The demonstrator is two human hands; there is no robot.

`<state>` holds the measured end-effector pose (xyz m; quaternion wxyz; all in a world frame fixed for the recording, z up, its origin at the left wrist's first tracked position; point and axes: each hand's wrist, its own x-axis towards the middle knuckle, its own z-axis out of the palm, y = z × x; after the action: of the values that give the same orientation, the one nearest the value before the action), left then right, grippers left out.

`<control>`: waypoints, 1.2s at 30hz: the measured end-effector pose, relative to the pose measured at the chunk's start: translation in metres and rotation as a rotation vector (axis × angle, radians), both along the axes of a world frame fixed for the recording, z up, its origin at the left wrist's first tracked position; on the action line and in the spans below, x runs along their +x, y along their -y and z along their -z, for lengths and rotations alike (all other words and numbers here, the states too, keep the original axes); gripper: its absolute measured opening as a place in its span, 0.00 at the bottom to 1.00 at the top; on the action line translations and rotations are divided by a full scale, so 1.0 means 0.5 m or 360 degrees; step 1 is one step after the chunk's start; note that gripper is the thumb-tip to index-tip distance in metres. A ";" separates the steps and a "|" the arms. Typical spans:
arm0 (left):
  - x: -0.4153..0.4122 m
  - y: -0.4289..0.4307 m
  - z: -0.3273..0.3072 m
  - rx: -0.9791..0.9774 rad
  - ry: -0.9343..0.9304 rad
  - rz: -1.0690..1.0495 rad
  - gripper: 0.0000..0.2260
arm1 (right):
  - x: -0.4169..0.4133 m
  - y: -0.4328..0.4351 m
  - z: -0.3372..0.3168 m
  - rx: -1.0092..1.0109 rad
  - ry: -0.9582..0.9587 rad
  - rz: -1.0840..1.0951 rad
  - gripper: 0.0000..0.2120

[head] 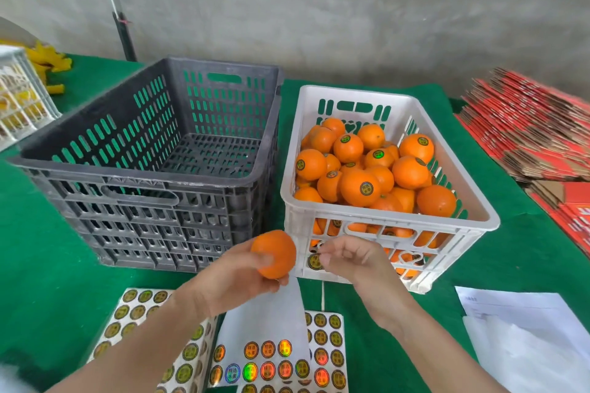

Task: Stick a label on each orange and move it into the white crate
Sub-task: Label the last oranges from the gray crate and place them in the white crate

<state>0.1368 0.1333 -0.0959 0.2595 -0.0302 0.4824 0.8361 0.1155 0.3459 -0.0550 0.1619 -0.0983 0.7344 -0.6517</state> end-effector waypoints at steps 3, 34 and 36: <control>-0.009 -0.020 -0.031 0.0217 0.0085 -0.0058 0.39 | -0.006 0.021 -0.038 -0.0092 -0.0090 -0.0152 0.08; 0.006 -0.059 -0.164 -0.1155 -0.0756 -0.0388 0.20 | 0.018 0.061 -0.060 0.0161 -0.0741 -0.0176 0.26; -0.018 -0.059 -0.200 -0.1416 -0.1100 -0.0414 0.21 | 0.008 0.069 -0.071 0.0145 -0.0917 -0.0008 0.26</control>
<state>0.1279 0.1626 0.0042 -0.0557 0.0794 0.8367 0.5390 0.1193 0.3116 -0.0194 -0.0475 -0.2736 0.7785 -0.5629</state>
